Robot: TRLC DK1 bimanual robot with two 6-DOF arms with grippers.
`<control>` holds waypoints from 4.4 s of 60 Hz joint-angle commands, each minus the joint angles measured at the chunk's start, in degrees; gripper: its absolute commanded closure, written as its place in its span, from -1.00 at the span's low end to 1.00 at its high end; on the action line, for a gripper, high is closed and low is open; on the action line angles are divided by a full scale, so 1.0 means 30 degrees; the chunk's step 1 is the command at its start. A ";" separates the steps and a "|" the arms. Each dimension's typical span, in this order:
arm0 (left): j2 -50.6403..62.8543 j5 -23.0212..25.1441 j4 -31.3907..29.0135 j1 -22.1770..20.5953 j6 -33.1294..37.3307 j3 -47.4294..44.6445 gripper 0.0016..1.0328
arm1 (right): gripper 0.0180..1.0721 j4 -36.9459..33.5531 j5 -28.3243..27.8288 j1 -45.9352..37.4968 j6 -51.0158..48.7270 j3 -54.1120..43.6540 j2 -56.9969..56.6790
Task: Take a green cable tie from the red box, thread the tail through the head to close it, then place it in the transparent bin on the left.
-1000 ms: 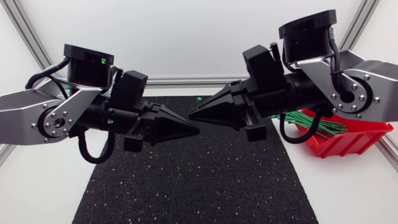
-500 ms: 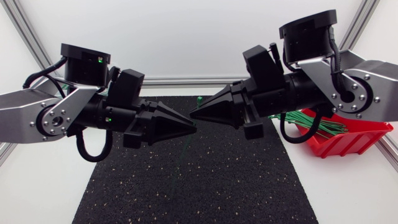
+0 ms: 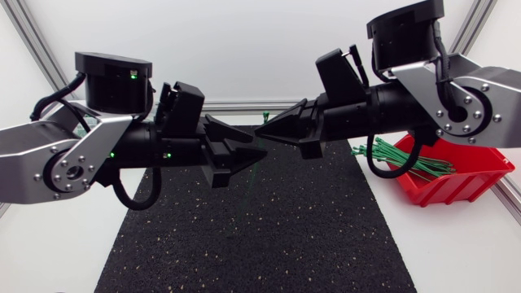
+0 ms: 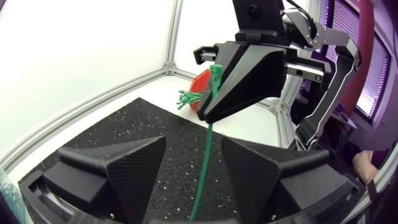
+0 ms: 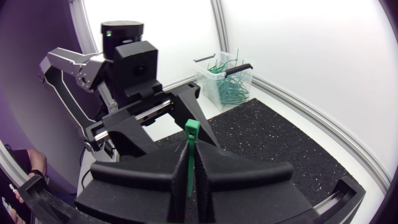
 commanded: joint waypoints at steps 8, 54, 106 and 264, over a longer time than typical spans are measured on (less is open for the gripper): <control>-0.0619 -0.3088 0.1245 -0.1144 0.0209 -0.1184 -0.28 | 0.89 -0.0461 0.1607 0.0126 0.1632 0.0903 0.0759; -0.0267 -0.6223 0.4263 -0.2052 -0.0054 -0.1916 -0.16 | 0.89 -0.0666 0.3452 0.0654 0.3419 0.1225 0.1081; 0.0202 -0.6076 0.4937 -0.1906 -0.0904 -0.1506 0.57 | 0.89 -0.0695 0.3511 0.1064 0.3976 0.1138 0.0876; -0.0736 1.0154 0.3765 0.1727 -1.1334 0.0340 0.93 | 0.29 0.1385 -0.5923 -0.0196 0.0958 -0.1411 -0.1087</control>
